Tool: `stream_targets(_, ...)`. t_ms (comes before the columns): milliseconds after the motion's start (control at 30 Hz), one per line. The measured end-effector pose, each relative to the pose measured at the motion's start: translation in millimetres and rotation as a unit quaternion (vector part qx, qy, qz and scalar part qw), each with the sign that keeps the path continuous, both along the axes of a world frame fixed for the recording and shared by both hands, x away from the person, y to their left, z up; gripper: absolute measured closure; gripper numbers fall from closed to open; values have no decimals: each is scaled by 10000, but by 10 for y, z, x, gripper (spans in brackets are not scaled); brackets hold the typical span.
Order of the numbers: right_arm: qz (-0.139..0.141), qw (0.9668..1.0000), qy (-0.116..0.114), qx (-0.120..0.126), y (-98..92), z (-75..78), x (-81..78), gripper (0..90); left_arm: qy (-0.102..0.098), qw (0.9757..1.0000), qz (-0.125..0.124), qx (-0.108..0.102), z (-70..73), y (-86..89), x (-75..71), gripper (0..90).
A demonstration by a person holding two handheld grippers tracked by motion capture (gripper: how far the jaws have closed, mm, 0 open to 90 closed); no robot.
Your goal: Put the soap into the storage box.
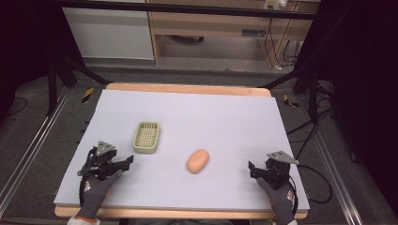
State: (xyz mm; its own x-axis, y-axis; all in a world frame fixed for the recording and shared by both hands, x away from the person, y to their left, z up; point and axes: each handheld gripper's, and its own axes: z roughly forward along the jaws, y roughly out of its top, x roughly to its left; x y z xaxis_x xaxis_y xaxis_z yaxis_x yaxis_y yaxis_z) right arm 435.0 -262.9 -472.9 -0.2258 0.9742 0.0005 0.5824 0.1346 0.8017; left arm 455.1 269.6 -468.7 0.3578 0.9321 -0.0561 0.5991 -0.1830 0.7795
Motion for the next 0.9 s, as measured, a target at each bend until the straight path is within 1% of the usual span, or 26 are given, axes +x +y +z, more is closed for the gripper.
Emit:
stream_targets(67, 1, 10000, 6, -22, -1, -4, 6, 84, -16, 10000, -10, -16, 9, -8, -7, 269)
stream_targets(100, -13, 10000, 19, -26, 3, -4, 6, 82, -23, 10000, -11, -59, 17, -18, -16, 277)
stream_targets(167, -38, 10000, 25, -52, 12, -7, 8, 79, -39, 10000, -39, -45, 33, -30, -27, 294)
stream_targets(200, -39, 10000, 25, -62, 13, -8, 8, 79, -27, 9999, -95, -46, 44, -44, -39, 302)
stream_targets(333, -47, 9999, 54, -96, 17, -13, 12, 76, -59, 9998, -163, -111, 64, -76, -60, 313)
stream_targets(433, -39, 9999, 69, -123, 21, -14, 12, 76, -71, 9994, -299, -139, 89, -130, -89, 320)
stream_targets(567, -53, 9998, 89, -170, 26, -17, 15, 75, -126, 9990, -417, -98, 113, -204, -119, 322)
stream_targets(667, -76, 9998, 121, -172, 32, -19, 14, 73, -128, 9986, -508, -78, 125, -250, -137, 322)
stream_targets(900, -100, 9997, 137, -191, 36, -17, 15, 72, -158, 9980, -607, -76, 147, -323, -164, 321)
